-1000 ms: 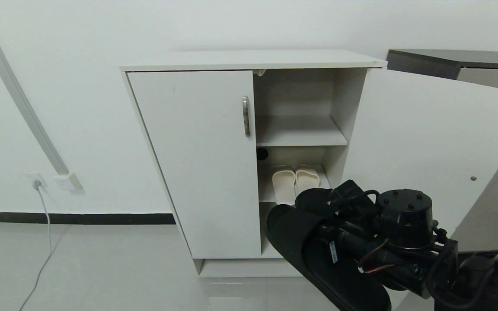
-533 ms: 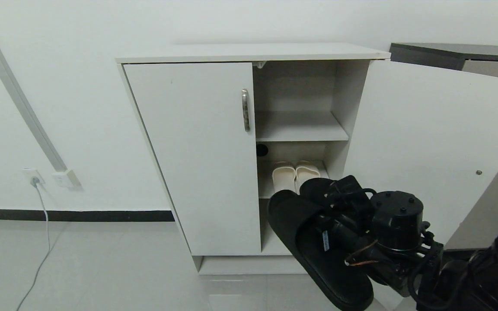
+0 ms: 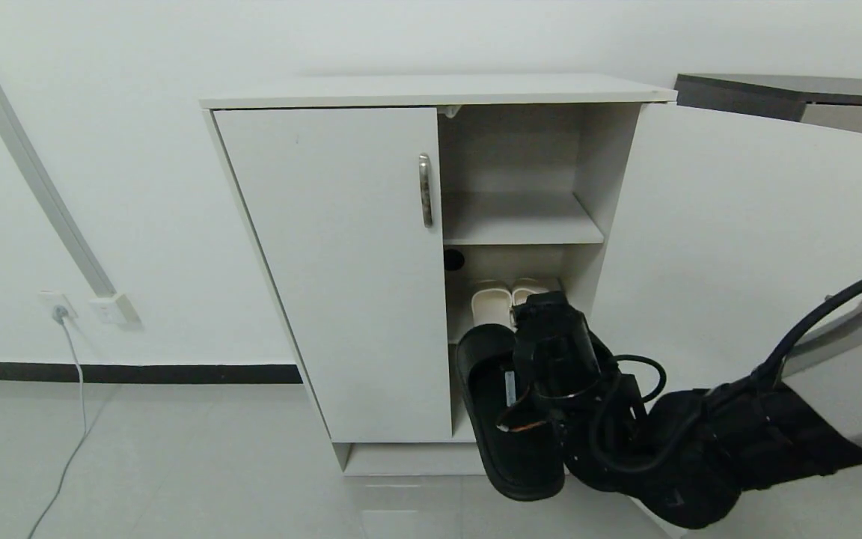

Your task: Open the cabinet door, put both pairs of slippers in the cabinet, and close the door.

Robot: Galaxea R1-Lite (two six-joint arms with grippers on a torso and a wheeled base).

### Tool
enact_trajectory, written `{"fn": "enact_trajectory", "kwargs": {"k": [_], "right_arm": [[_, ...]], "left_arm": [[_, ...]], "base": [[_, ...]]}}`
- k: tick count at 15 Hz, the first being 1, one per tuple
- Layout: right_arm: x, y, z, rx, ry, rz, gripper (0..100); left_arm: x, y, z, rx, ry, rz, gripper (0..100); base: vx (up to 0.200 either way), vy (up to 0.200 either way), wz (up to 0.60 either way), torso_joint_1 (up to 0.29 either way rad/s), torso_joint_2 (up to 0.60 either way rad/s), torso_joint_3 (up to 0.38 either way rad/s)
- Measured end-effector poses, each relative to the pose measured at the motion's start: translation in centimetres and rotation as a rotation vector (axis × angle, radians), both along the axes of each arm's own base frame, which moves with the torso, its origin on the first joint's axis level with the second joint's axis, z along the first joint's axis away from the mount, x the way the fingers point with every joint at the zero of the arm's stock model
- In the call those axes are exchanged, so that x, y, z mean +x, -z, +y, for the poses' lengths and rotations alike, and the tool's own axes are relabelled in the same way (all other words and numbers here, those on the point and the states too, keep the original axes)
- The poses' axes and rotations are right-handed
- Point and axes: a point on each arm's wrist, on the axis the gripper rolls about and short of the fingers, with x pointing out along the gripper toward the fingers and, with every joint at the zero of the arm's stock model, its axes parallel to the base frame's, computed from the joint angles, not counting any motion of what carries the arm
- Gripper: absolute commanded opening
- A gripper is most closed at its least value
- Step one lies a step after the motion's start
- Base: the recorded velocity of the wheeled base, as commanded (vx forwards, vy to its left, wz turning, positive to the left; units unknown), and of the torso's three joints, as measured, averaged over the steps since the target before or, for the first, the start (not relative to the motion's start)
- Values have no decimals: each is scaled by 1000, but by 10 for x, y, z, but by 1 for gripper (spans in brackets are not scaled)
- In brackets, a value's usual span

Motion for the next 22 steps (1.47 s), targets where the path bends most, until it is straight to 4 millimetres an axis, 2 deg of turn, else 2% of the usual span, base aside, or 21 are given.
{"fn": "enact_trajectory", "kwargs": {"k": [4, 8, 13, 22], "right_arm": [[11, -42, 12, 35, 95, -42, 0], [21, -82, 9, 48, 122, -71, 0], [30, -87, 4, 48, 144, -86, 0], [32, -87, 3, 31, 145, -91, 0]], "left_arm": [[0, 0, 0, 0, 0, 0, 0], [0, 0, 0, -1, -1, 0, 0], [0, 0, 0, 0, 0, 1, 0], [0, 0, 0, 0, 1, -1, 0]], "base": [[0, 0, 0, 0, 0, 0], [0, 0, 0, 0, 0, 0], [0, 0, 0, 0, 0, 0], [200, 0, 0, 3, 3, 4]]}}
